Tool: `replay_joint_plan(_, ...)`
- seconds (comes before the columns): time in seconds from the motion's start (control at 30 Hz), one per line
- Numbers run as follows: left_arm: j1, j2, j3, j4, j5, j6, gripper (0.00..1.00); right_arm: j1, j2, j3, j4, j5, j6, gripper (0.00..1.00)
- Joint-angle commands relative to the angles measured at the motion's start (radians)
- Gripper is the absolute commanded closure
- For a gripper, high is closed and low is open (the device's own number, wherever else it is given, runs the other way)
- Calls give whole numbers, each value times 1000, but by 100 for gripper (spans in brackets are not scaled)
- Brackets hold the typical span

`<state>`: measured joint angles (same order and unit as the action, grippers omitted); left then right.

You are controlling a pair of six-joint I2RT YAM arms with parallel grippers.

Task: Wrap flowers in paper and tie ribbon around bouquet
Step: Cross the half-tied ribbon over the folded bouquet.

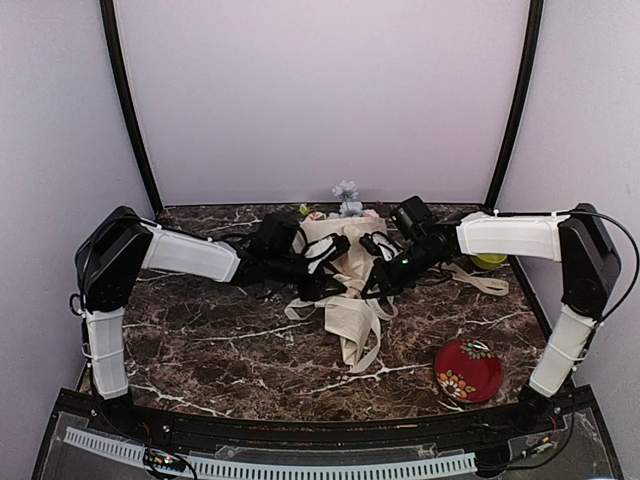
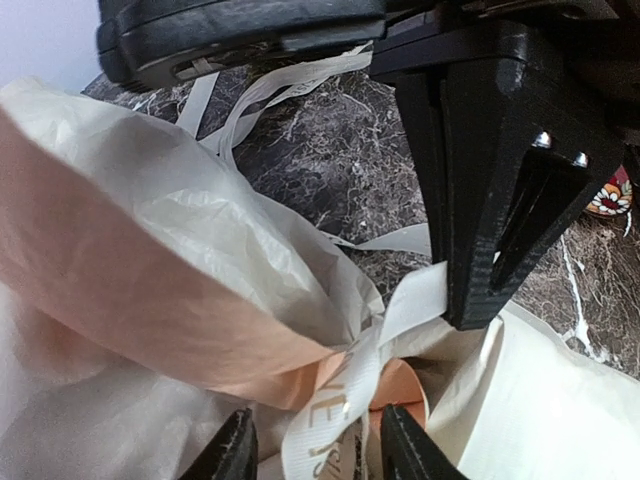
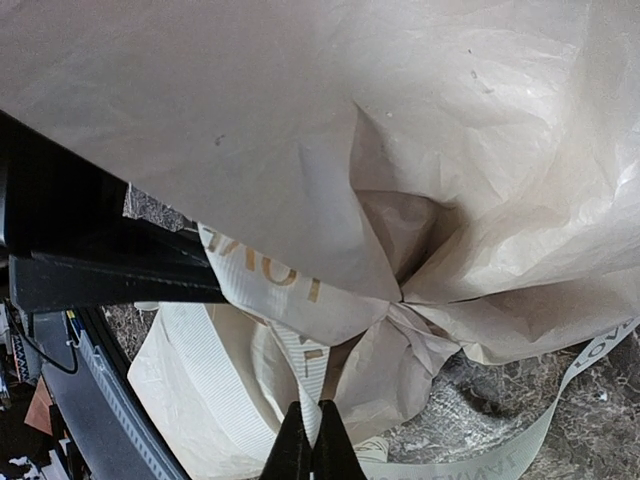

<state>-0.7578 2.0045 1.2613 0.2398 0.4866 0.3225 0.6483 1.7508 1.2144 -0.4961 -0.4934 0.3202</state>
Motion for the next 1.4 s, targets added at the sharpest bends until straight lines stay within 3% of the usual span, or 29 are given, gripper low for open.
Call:
replay_joint_plan(0.0,-17,-29,-26,46,-54,24,62,10,-13,0,34,-8,8,100)
replay_joint_plan(0.17,-34,-61,-61,115,-155,52,83,10,-18,-10,36,-18,7,100)
replay_joint_plan(0.3,-52,-84,-118,194,-201,92,87,8,-38,-29,42,-28,2,99)
replay_joint_plan(0.33,-55,-83,-118,192,-211,96,87,8,-46,-33,45,-28,2,96)
replay_joint_plan(0.47,-65,-88,-135,212,-250,106,84,6,-56,-33,47,-64,-8,71)
replay_joint_plan(0.57,-69,-96,-154,246,-285,110,74,-10,-75,-33,54,-74,-13,66)
replay_joint_plan(0.7,-68,-106,-169,277,-315,89,69,-35,-92,-28,56,-78,-16,62)
replay_joint_plan(0.83,-68,-101,-169,276,-297,75,69,-46,-91,-32,57,-73,-18,61)
replay_joint_plan(1.17,-67,-119,-167,221,-247,107,98,-62,-91,-13,67,-78,-21,62)
replay_joint_plan(1.27,-70,-149,-196,246,-234,131,100,-62,-81,-4,117,-141,-12,74)
replay_joint_plan(1.37,-79,-176,-237,304,-220,161,100,-61,-63,21,148,-172,-6,80)
